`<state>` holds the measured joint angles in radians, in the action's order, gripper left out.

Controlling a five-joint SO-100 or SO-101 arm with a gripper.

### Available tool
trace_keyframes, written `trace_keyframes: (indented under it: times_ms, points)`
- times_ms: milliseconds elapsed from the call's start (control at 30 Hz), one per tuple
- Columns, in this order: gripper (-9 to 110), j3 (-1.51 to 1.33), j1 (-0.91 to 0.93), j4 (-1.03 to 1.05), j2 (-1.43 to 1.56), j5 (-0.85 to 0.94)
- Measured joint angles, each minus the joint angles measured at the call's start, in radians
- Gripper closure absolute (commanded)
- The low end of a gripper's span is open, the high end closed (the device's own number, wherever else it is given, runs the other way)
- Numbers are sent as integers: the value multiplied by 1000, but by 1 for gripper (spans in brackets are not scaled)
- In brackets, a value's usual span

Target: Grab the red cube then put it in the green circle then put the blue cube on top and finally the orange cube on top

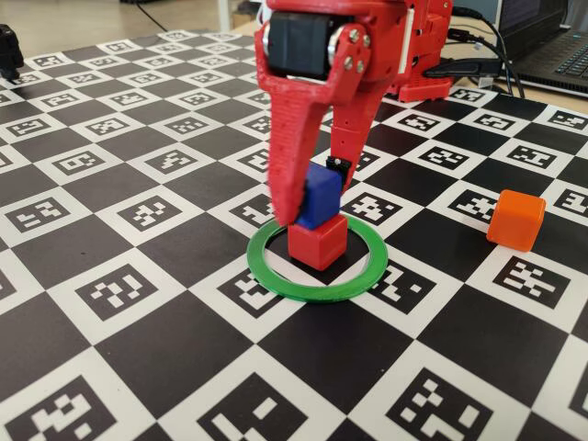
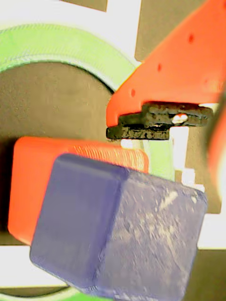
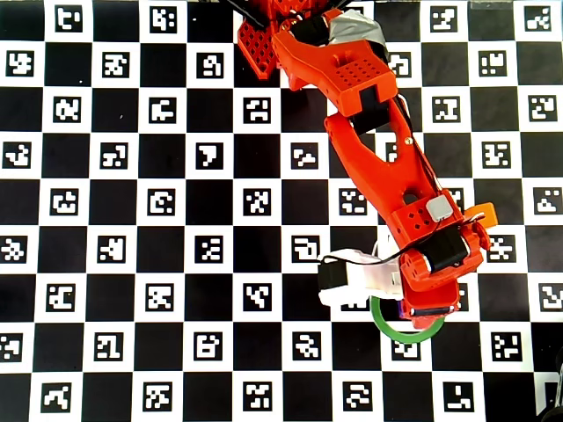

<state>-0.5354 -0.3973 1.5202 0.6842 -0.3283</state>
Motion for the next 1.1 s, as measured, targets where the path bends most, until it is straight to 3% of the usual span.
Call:
trace_keyframes:
  times_ms: [433, 1100]
  points:
    - [49, -26, 0, 20, 17, 5]
    - [56, -410, -138, 74, 511, -71]
